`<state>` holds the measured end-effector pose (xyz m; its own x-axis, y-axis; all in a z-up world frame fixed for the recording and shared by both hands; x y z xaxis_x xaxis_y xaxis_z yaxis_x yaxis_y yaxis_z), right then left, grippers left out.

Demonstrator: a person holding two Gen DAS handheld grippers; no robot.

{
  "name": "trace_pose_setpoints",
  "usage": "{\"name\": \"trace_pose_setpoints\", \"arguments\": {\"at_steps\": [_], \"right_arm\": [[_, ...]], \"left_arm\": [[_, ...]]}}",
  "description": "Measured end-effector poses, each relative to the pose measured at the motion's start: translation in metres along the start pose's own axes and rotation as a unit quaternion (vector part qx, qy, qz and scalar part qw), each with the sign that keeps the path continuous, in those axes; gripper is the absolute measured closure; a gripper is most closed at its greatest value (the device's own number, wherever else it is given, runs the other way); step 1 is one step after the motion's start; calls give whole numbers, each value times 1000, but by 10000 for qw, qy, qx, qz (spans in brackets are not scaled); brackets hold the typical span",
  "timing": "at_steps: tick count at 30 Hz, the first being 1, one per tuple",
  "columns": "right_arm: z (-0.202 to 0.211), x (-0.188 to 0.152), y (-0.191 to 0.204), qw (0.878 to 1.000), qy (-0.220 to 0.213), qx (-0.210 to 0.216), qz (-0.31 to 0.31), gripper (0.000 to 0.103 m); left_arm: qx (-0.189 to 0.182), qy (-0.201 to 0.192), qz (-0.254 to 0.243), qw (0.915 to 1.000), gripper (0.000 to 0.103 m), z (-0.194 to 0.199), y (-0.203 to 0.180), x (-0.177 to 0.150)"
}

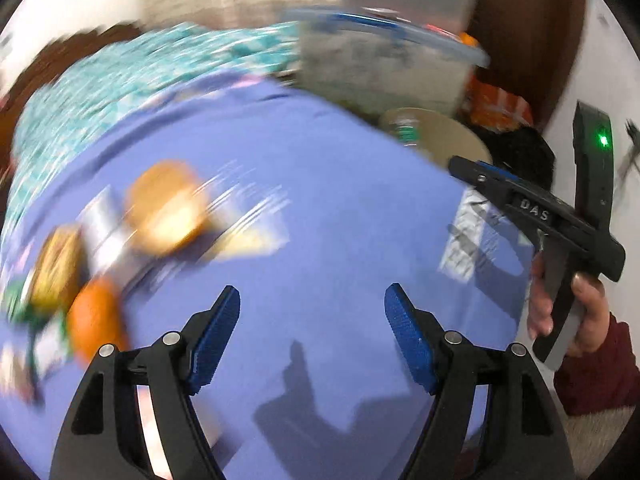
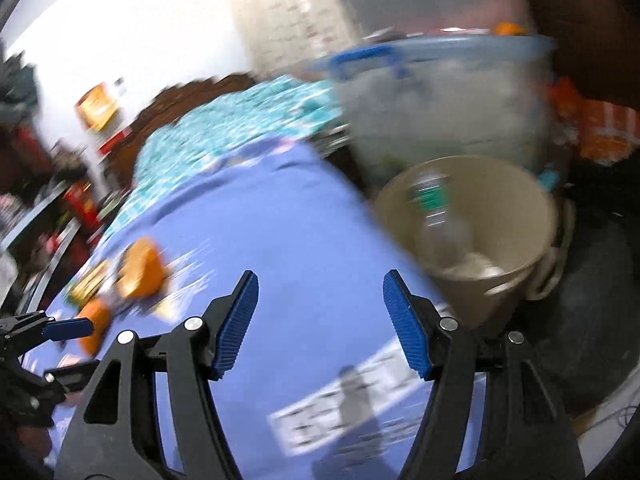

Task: Collect trash
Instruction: 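Drop the bottle and tissue into the beige wastebasket, opening both grippers, then grasp the pink-white paper cup with the left gripper while the right gripper grasps the orange peel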

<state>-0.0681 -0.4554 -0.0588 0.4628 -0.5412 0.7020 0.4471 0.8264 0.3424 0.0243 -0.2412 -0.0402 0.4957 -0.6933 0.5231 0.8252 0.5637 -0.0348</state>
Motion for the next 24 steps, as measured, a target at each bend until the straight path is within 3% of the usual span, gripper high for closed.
{"name": "trace_pose_setpoints", "arguments": {"at_steps": [3,8,13,16,18,19,20,22,24], "right_arm": [[-16,-20,56,9975,370,498,325,37],[-38,-61,152,9817,984,933,1334,45],[-48,-95,213,9659,1373,1092,1905,47],[-48,-124,245,9493,1726,1359,2249,48],[-38,-140,263,9384,1687,1346,2697,49],[-36,-140,265,9359,1636,1299,2838,49],[-34,-138,264,9369,1573,1210,2880,49],[-33,-129,258,9439,1538,1132,2695,49],[-38,-113,250,9536,1575,1059,2339,49]], "left_arm": [[261,-90,778,9966,32,29,61,-36],[217,-266,2036,9785,32,60,140,-93],[-217,-273,2226,9743,32,54,152,-109],[-549,-79,2310,9714,33,37,147,-114],[-594,-119,2300,9713,33,37,145,-118],[-555,-156,2287,9718,37,40,146,-119],[-502,-183,2267,9725,52,41,147,-120],[-369,-176,2244,9737,72,44,154,-125],[-655,-337,2367,9688,83,54,160,-128]]}}
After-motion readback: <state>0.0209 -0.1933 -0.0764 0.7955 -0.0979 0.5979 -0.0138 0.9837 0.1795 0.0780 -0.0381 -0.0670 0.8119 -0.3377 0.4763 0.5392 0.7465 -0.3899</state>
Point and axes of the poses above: each gripper's, at about its wrist camera, not at the fingertips, and z roughly against the way its jaws point, y to its left, x to its top, the point moved 5 cm from there along -z, roughly the way its jaws point, and after that the axes turned 4 degrees about y, right-handed, at the moved point
